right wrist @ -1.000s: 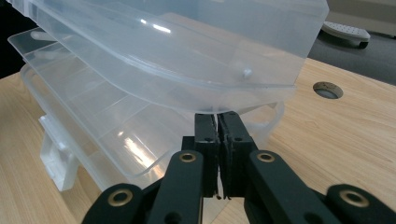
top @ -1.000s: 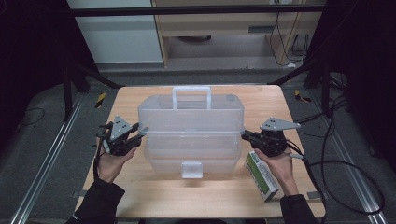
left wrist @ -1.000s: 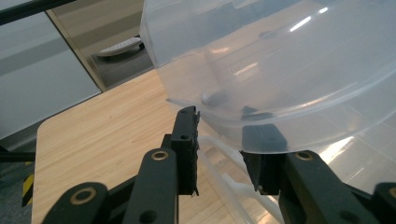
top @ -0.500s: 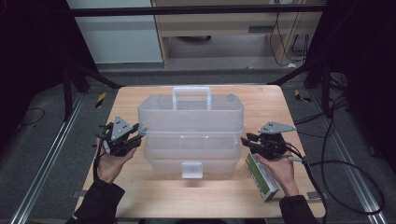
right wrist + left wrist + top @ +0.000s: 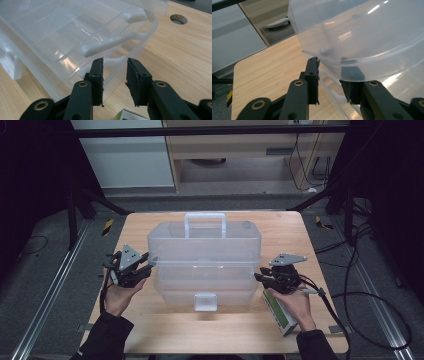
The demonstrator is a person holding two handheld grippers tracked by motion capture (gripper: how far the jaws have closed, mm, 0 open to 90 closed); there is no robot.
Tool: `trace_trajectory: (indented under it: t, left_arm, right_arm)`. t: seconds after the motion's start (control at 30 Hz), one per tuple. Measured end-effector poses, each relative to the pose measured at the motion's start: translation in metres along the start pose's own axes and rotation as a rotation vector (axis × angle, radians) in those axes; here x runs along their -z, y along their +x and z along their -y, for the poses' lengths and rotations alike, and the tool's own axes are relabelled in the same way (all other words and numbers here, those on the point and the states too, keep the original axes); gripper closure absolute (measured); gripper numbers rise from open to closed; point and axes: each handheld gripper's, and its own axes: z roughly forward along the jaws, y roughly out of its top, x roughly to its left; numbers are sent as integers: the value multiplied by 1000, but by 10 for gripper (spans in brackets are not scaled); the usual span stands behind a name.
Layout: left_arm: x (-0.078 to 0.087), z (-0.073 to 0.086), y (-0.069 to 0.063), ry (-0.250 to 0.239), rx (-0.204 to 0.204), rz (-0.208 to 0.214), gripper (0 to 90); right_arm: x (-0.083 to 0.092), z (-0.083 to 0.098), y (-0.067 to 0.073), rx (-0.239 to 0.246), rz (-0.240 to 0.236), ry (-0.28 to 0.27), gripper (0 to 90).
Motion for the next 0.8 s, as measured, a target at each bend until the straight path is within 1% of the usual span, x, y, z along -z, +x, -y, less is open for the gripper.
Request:
trace_trajectory:
  t: [0.17,0.27,0.4,0.43,0.57,0.63,0.77,0.8]
  left_arm:
    - [0,0,0,0,0,0,677]
    - [0,0,0,1,0,0,677]
    - [0,-1,1,2,2,1,679]
    - [0,-1,1,4,2,1,679]
    - [0,-2,2,5,2,-2,682]
    - [0,-4,2,8,-3,-5,685]
    - [0,-6,3,9,2,-3,688]
    - [0,-7,4,12,-2,-7,690]
  right_arm:
    - [-3,1,1,-4,-14,16,696]
    - [-4,1,1,-6,-21,16,713]
    - [-5,3,-2,-44,-47,5,727]
    - [-5,3,-2,-45,-50,6,734]
    - [-6,3,-2,-52,-52,10,750]
    - [-8,3,-1,-47,-49,10,754]
    - [-8,3,1,-39,-38,14,756]
    - [-8,3,1,-37,-35,14,757]
